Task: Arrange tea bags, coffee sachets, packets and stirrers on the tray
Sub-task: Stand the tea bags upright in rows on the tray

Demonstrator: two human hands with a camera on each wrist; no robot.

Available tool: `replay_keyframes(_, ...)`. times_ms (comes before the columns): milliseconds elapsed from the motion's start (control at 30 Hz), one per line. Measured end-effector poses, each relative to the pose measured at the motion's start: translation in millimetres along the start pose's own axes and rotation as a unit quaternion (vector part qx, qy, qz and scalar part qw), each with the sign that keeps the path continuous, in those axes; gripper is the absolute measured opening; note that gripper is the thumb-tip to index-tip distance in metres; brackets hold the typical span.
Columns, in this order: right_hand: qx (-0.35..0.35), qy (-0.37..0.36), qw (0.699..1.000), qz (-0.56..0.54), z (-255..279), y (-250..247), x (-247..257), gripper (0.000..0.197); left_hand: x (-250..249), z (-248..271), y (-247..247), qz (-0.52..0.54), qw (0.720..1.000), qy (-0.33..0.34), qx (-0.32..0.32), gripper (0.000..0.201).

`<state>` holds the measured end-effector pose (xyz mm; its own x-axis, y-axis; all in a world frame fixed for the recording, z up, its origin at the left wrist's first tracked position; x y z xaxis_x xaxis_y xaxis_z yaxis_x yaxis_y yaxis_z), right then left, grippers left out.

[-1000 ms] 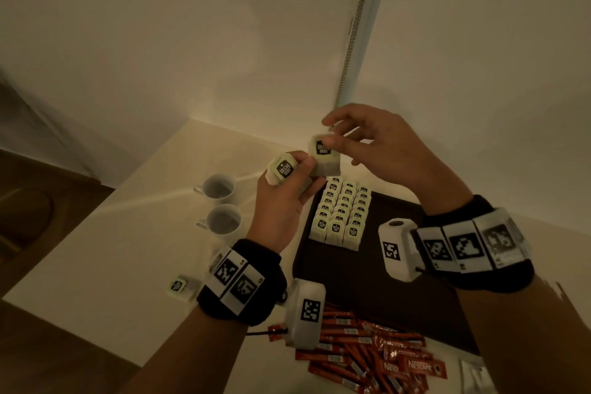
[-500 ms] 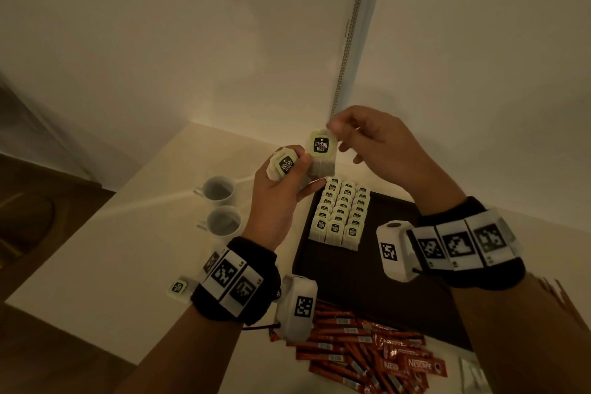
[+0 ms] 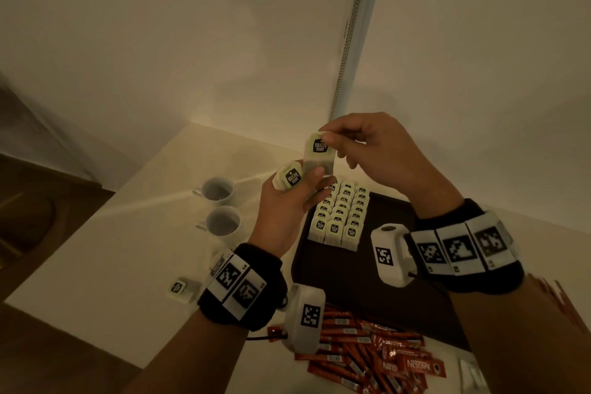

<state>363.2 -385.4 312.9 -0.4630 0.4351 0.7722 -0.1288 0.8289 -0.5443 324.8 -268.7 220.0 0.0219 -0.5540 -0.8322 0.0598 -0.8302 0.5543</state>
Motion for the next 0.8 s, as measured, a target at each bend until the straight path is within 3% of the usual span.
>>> replay_keyframes(200,-0.003,0.022,1.000,-0.016,5.2,1.3,-17.9,0.007,14.4,-1.8,-16.3,0.001,0.999,-0.032,-0.018,0.014)
replay_keyframes(300,0.018,0.066,0.997,0.041,15.7,8.1,-49.3,0.009,26.0,-6.3,-44.7,0.066,0.989,-0.089,-0.094,0.010)
replay_keyframes(400,0.082,0.138,0.983,0.086,31.8,30.2,-92.2,0.010,30.2,-8.3,-68.8,0.092,0.978,-0.122,-0.139,0.014)
replay_keyframes(633,0.201,0.281,0.934,0.090,71.4,100.2,-193.9,0.018,24.3,-11.1,-86.6,0.033,0.984,-0.111,-0.133,0.031)
replay_keyframes(800,0.159,0.285,0.938,0.118,72.7,121.8,-229.0,0.017,25.2,-13.4,-86.5,0.065,0.977,-0.152,-0.135,0.059)
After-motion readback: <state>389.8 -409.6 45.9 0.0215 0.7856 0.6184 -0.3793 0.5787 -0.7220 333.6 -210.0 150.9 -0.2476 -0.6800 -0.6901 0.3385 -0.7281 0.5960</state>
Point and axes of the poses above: each hand's wrist, its own z-axis away from the middle knuckle, its own y-axis out of the palm, x = y × z, the point moved 5 cm from there along -z, towards the middle knuckle, and after that the axes turned 2 degrees about -x, right-handed, at the moved point
